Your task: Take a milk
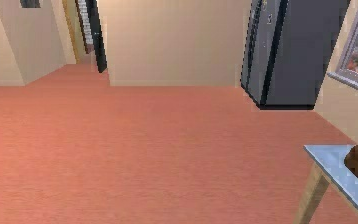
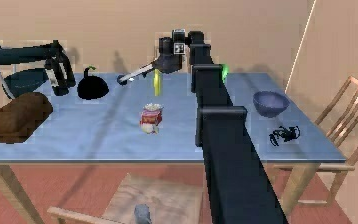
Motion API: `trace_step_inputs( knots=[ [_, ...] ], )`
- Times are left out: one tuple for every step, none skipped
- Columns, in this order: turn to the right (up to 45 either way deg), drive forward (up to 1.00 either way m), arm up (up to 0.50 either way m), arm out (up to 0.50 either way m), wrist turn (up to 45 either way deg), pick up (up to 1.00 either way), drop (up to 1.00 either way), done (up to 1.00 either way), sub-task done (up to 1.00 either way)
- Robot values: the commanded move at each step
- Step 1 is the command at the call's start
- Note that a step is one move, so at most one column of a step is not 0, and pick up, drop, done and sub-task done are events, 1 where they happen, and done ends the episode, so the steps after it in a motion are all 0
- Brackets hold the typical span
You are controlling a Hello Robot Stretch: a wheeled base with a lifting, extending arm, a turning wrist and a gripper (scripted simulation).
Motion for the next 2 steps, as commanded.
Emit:
trace_step_inputs(
  knots=[
    [0.0, 0.00, 0.00, 0.00, 15.0, 0.00, 0.00, 0.00, 0.00],
    [0.0, 0.00, -0.28, 0.00, 0.0, 0.00, 0.00, 0.00, 0.00]
  ],
)
